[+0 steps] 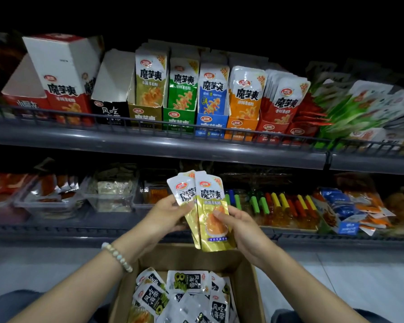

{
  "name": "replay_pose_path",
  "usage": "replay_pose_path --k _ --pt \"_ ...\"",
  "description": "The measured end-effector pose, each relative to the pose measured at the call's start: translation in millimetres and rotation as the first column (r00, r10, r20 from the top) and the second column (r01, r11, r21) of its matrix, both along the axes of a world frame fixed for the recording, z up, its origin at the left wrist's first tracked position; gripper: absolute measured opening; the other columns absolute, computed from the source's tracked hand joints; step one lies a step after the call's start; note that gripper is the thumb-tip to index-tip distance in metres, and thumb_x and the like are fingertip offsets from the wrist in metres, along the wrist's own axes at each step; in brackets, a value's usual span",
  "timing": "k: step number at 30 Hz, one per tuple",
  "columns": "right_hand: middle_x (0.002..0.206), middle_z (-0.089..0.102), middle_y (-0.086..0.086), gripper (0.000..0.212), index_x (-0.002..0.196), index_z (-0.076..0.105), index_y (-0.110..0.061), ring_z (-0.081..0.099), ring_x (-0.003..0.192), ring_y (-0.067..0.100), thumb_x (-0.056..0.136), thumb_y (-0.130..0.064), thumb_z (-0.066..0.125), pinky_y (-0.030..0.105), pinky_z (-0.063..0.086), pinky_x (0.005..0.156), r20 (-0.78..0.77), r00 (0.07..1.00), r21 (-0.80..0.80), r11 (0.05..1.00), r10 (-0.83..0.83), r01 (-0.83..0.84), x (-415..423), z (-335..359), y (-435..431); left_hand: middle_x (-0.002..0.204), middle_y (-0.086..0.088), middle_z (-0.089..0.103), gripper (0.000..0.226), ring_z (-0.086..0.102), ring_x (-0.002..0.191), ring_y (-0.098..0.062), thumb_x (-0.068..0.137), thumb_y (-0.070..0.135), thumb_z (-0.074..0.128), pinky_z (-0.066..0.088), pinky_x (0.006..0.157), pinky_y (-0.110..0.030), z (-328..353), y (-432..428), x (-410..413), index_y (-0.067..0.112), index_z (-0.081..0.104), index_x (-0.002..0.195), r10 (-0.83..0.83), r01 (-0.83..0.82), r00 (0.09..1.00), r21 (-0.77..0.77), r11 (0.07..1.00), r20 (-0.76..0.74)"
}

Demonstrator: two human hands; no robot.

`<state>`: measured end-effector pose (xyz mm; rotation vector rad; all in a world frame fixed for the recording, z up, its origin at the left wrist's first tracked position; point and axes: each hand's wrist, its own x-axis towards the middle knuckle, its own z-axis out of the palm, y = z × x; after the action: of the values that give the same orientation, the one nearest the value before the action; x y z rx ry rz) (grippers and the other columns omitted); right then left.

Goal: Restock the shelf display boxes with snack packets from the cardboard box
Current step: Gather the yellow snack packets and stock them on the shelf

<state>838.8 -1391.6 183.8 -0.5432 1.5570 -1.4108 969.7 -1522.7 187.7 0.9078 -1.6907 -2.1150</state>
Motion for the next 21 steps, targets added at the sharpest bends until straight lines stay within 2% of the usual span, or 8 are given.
replay_pose_path --k 3,6,10,12,13,16,19,21 --pt "0.107 0.072 0.005 0.025 0.113 0.066 -0.014 0.068 0.102 0.021 0.092 -0.025 0.058 0.039 0.051 0.094 -0.029 1.0 -0.001 1.0 -0.003 0.003 3.4 -0.9 -2.0 0.088 0.0 0.076 0.021 0.072 0.081 -0.014 0.086 0.01 0.066 0.058 0.067 -0.029 -4.4 2.2 -0.7 0.018 0.062 0.105 0.096 -0.097 0.995 -0.07 0.993 -0.025" --pt "0.106 0.072 0.008 0.027 0.111 0.067 -0.011 0.068 0.101 0.023 0.088 -0.024 0.061 0.038 0.051 0.094 0.048 0.999 -0.016 1.0 -0.024 0.024 4.3 -1.6 -3.0 0.085 0.003 0.076 0.018 0.072 0.079 -0.012 0.087 0.016 0.067 0.055 0.066 -0.025 -6.4 2.7 -2.0 0.016 0.065 0.104 0.15 -0.153 0.988 -0.077 0.985 -0.04" --pt "0.103 0.072 0.011 0.029 0.111 0.067 -0.01 0.068 0.098 0.028 0.087 -0.025 0.063 0.046 0.053 0.09 0.157 0.974 0.0 0.987 -0.16 0.162 -2.9 -1.0 -5.5 0.094 0.003 0.075 0.017 0.069 0.091 -0.017 0.096 0.027 0.051 0.055 0.082 -0.034 -1.6 4.5 -3.1 0.024 0.068 0.102 0.156 -0.159 0.986 -0.067 0.985 -0.056" --pt "0.101 0.073 0.011 0.027 0.11 0.066 -0.009 0.069 0.093 0.027 0.088 -0.024 0.062 0.045 0.054 0.086 0.166 0.963 -0.004 0.977 -0.21 0.214 -7.1 0.4 -6.0 0.093 0.006 0.075 0.018 0.068 0.093 -0.015 0.097 0.028 0.051 0.053 0.085 -0.033 -2.2 2.3 -3.2 0.028 0.068 0.101 0.187 -0.192 0.98 -0.088 0.977 -0.061" --pt "0.1 0.073 0.01 0.028 0.111 0.065 -0.008 0.069 0.093 0.026 0.088 -0.024 0.062 0.045 0.053 0.089 0.168 0.96 -0.01 0.974 -0.223 0.228 -8.1 1.3 -6.4 0.094 0.007 0.075 0.018 0.067 0.094 -0.014 0.096 0.028 0.051 0.052 0.086 -0.032 -3.4 0.7 -2.8 0.029 0.068 0.102 0.207 -0.212 0.976 -0.084 0.974 -0.059" --pt "0.101 0.073 0.008 0.03 0.113 0.064 -0.008 0.068 0.097 0.024 0.087 -0.023 0.062 0.045 0.049 0.097 0.189 0.957 -0.044 0.972 -0.219 0.231 -7.5 3.6 -7.3 0.108 0.004 0.072 0.024 0.064 0.107 -0.018 0.097 0.033 0.05 0.047 0.1 -0.043 -6.8 -2.7 -2.8 0.025 0.067 0.113 0.22 -0.221 0.975 -0.111 0.969 -0.02" --pt "0.106 0.072 0.01 0.027 0.113 0.063 -0.012 0.067 0.099 0.025 0.089 -0.022 0.058 0.043 0.053 0.088 0.221 0.96 -0.093 0.975 -0.175 0.199 -4.2 6.9 -6.8 0.108 -0.003 0.071 0.027 0.066 0.102 -0.02 0.103 0.028 0.038 0.046 0.1 -0.046 -9.4 -3.7 -4.1 0.022 0.064 0.106 0.229 -0.228 0.973 -0.057 0.972 0.014" --pt "0.109 0.071 0.011 0.025 0.115 0.061 -0.014 0.068 0.1 0.027 0.092 -0.021 0.055 0.044 0.055 0.085 0.213 0.971 -0.095 0.987 -0.108 0.131 1.6 9.5 -6.9 0.117 -0.003 0.068 0.036 0.065 0.106 -0.019 0.099 0.046 0.041 0.045 0.102 -0.048 -13.4 -4.6 -3.9 0.023 0.057 0.121 0.157 -0.157 0.988 0.053 0.986 0.006"
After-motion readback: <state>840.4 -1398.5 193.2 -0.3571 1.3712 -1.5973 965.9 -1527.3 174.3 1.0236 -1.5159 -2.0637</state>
